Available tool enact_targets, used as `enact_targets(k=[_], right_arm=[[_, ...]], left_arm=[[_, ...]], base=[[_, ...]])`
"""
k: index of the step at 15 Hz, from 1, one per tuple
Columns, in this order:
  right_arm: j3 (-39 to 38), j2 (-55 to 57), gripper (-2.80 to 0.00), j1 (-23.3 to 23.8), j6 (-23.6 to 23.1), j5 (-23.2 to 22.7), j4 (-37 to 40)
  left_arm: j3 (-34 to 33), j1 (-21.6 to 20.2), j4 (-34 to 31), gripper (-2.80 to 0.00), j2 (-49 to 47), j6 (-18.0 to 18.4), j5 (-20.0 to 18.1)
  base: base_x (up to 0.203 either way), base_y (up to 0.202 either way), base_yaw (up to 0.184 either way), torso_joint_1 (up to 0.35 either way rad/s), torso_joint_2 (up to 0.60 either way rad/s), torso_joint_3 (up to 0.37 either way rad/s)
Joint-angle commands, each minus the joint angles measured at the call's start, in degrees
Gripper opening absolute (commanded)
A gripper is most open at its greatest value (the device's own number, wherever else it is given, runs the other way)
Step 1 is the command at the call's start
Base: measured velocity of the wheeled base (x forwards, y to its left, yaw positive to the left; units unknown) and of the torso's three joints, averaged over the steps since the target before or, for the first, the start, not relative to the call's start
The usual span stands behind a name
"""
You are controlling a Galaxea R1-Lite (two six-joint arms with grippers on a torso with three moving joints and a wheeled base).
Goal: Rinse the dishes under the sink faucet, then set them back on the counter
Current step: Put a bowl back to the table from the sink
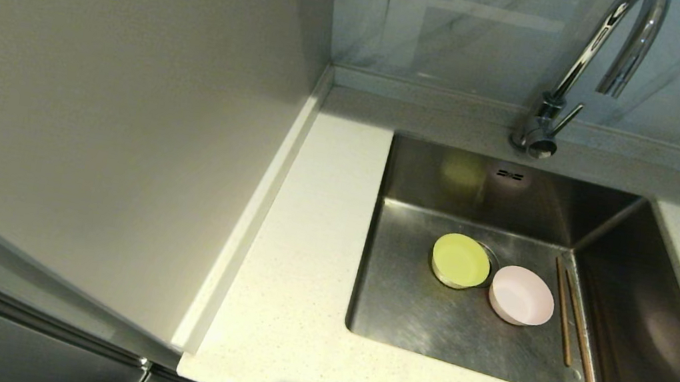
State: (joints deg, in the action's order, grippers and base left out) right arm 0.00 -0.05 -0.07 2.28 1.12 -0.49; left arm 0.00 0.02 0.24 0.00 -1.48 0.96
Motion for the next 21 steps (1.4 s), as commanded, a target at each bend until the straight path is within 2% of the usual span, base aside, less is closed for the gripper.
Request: enact_targets(k=[1,21], right_arm=[[0.0,0.05,-2.8,-0.01,0.01,-0.07,-0.04],[0.0,0.11,-2.8,-0.01,0.01,0.02,-0.04]], left_arm=[[0.0,-0.02,0.02,-2.8,0.18,-0.02,0.01],[0.0,-0.02,0.02,-2.8,0.18,-0.02,0.01]], base=[[0.0,0.0,0.0,0.0,0.0,0.0],[0.0,0.0,0.0,0.0,0.0,0.0]])
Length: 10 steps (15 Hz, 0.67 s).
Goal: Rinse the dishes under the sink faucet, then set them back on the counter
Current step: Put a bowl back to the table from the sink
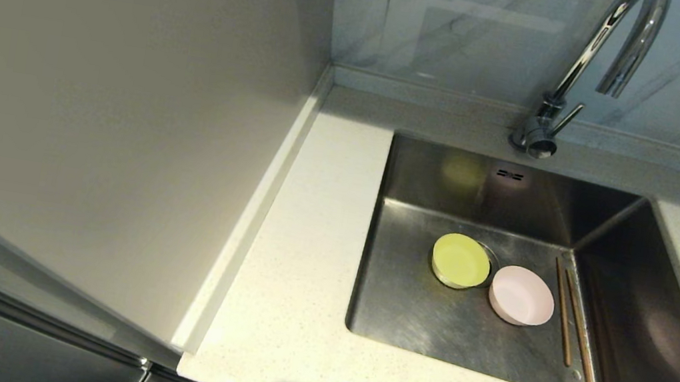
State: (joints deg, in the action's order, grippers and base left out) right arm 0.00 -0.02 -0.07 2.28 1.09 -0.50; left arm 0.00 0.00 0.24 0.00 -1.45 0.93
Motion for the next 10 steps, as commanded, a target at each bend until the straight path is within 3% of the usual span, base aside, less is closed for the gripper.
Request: enact_targets(k=[1,10], right_arm=[[0.0,0.02,-2.8,-0.01,0.01,0.06,-0.03],[0.0,0.02,-2.8,-0.01,0.01,0.06,-0.03]], left_arm=[[0.0,0.0,0.02,-2.8,0.18,-0.04,0.04],[0.0,0.0,0.02,-2.8,0.18,-0.04,0.04]], base=[[0.0,0.0,0.0,0.0,0.0,0.0],[0.0,0.0,0.0,0.0,0.0,0.0]])
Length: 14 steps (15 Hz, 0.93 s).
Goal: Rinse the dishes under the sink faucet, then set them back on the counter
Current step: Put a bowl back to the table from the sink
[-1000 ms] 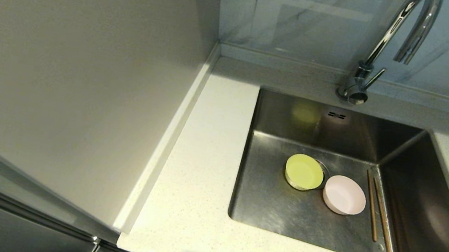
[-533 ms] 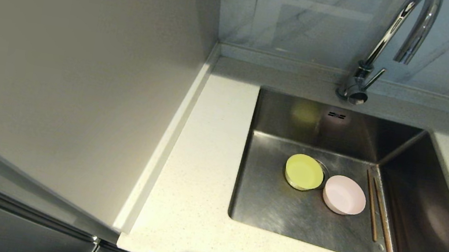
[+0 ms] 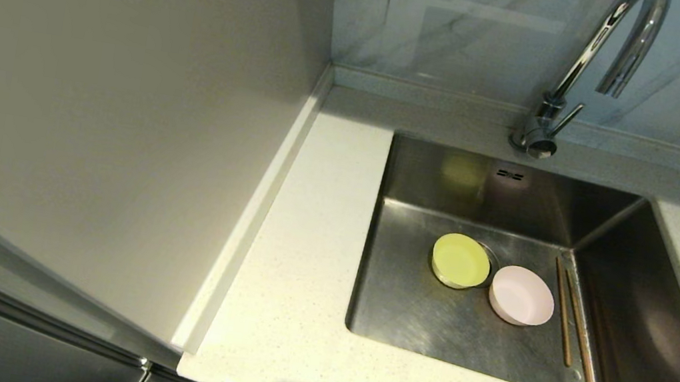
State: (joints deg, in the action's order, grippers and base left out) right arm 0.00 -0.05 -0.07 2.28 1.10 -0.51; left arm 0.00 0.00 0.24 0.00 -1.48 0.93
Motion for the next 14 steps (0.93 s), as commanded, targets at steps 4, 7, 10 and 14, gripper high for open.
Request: enact_targets(k=[4,7,10,14], right_arm=[[0.0,0.05,-2.8,-0.01,0.01,0.05,-0.02],[0.0,0.08,-2.8,-0.01,0.01,0.01,-0.02],[0.0,0.05,-2.8,-0.01,0.01,0.05,-0.02],[0.0,0.05,-2.8,-0.01,0.01,0.05,-0.02]], left_arm=[[0.0,0.0,0.02,-2.8,0.18,-0.02,0.04],[0.0,0.0,0.02,-2.8,0.18,-0.02,0.04],[0.0,0.0,0.02,-2.8,0.18,-0.02,0.04],[0.0,0.0,0.02,-2.8,0.18,-0.02,0.04]], base=[[0.0,0.0,0.0,0.0,0.0,0.0],[0.0,0.0,0.0,0.0,0.0,0.0],[0.0,0.0,0.0,0.0,0.0,0.0],[0.0,0.0,0.0,0.0,0.0,0.0]])
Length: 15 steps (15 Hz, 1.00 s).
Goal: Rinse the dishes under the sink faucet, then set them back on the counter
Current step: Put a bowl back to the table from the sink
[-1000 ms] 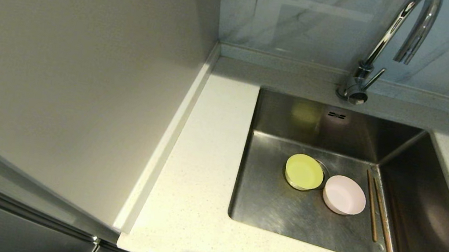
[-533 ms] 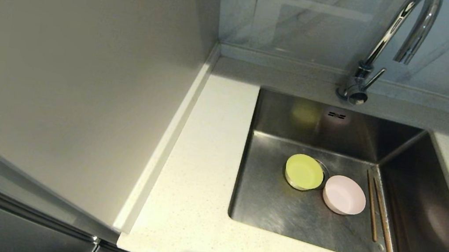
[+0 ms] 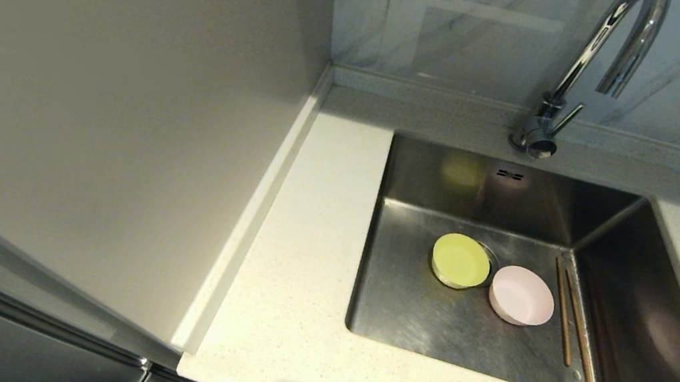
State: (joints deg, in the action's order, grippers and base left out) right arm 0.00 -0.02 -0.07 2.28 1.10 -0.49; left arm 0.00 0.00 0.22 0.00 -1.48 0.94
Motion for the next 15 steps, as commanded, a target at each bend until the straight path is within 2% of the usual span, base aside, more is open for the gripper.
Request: enact_targets(k=[1,15], right_arm=[[0.0,0.02,-2.8,-0.01,0.01,0.05,-0.03],[0.0,0.02,-2.8,-0.01,0.01,0.05,-0.03]], left_arm=[[0.0,0.0,0.05,-2.8,0.18,-0.02,0.03],[0.0,0.0,0.05,-2.8,0.18,-0.02,0.03]], base=[[0.0,0.0,0.0,0.0,0.0,0.0],[0.0,0.0,0.0,0.0,0.0,0.0]])
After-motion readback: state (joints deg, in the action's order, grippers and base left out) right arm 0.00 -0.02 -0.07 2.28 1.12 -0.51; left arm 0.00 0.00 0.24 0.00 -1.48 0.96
